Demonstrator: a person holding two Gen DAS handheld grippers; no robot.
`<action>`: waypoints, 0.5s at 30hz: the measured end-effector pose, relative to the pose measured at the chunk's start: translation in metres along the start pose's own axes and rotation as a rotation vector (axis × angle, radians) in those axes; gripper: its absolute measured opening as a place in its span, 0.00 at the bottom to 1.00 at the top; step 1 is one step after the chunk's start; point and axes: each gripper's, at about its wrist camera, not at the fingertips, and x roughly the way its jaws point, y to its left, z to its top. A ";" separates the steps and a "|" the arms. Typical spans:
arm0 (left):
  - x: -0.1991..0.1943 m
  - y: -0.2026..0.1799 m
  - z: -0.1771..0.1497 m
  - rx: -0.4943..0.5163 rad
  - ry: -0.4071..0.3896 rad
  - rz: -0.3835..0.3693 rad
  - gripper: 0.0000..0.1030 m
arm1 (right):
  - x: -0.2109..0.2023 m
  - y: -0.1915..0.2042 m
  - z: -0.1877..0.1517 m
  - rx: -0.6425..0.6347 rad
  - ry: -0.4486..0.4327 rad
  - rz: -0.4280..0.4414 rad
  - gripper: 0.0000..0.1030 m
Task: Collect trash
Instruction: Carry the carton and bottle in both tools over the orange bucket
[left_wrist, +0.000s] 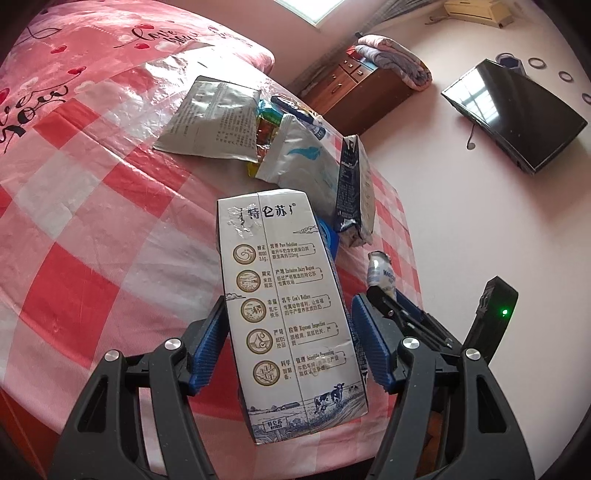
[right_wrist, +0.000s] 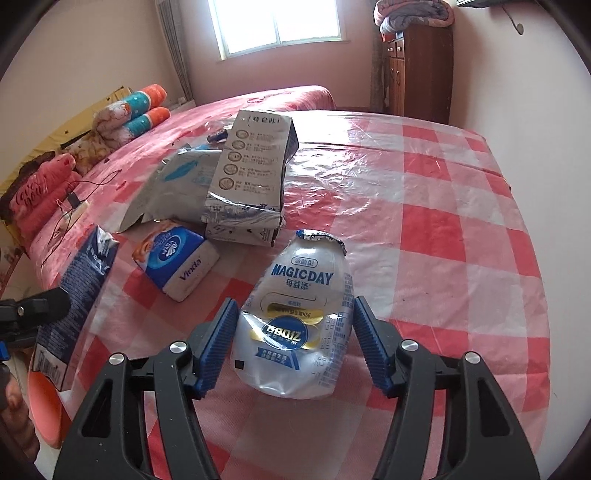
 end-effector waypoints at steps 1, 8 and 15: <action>-0.001 0.000 -0.002 0.006 0.000 0.004 0.66 | -0.002 -0.001 -0.001 0.004 0.000 0.003 0.62; -0.011 -0.001 -0.015 0.038 -0.010 0.025 0.66 | -0.012 0.001 -0.005 0.027 -0.003 0.055 0.62; -0.029 0.002 -0.023 0.065 -0.038 0.050 0.66 | -0.024 0.025 -0.013 0.012 0.003 0.145 0.62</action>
